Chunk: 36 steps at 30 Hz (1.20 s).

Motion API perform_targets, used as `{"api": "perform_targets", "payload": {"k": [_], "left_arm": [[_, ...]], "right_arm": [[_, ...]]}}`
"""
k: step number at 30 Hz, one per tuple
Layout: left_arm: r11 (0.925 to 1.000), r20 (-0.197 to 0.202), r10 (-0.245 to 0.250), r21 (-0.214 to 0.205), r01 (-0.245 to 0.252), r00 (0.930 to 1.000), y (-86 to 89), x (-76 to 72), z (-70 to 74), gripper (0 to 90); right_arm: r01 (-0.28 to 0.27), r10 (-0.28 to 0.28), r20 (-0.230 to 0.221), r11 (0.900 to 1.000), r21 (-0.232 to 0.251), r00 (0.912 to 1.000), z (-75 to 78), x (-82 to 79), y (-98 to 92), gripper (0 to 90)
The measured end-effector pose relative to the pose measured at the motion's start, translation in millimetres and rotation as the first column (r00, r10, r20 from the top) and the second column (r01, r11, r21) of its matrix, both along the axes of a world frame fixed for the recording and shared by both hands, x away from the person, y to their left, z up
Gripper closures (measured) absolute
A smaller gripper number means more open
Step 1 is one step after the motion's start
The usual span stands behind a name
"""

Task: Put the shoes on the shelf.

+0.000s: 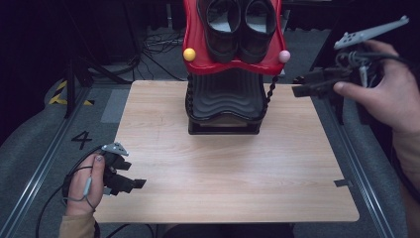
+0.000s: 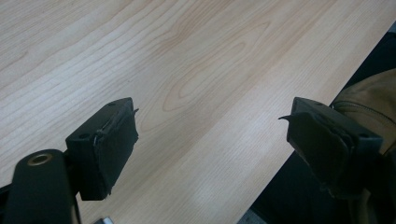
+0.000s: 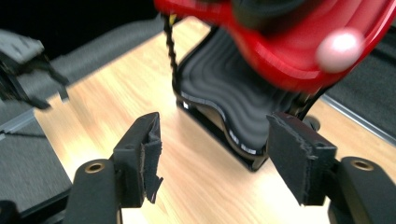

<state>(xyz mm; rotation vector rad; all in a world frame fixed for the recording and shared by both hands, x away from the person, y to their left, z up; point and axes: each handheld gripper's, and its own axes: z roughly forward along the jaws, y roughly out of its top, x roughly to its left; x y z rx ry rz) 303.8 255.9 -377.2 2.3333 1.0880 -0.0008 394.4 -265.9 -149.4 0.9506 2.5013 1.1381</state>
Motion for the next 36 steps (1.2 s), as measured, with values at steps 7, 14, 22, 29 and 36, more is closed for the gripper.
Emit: {"api": "perform_targets", "payload": {"k": [7, 14, 22, 29, 36], "left_arm": [[0.9999, -0.012, 0.005, 0.011, -0.005, 0.9999, -1.4, -4.7, -2.5, 16.7], [0.9999, -0.001, 0.008, 0.012, -0.008, 1.0, -2.3, -7.7, -3.4, 16.6], [0.9997, 0.006, 0.011, 0.02, -0.012, 0.9999, -3.5, -7.1, -3.9, 16.7], [0.9994, -0.018, 0.001, 0.035, -0.001, 0.9998, -7.0, -3.8, -8.5, 16.7], [0.9991, 0.002, -0.018, 0.037, 0.018, 0.9998, -12.5, -1.0, -9.0, 16.7]], "right_arm": [[-0.026, 0.026, -0.023, 0.999, 0.036, 0.9994, -48.7, -6.0, 0.6, 36.2], [-0.052, 0.053, -0.052, 0.9984, 0.024, 0.9972, -101.3, -5.0, 1.8, 35.5], [-0.054, 0.057, -0.066, 0.9973, 0.05, 0.9962, -146.9, -0.3, 2.9, 35.4], [-0.046, 0.05, -0.075, 0.9973, 0.057, 0.9959, -178.0, -4.4, 2.3, 33.7], [-0.041, 0.046, -0.095, 0.9981, 0.045, 0.9945, -208.3, -11.2, 0.8, 33.3]]}}
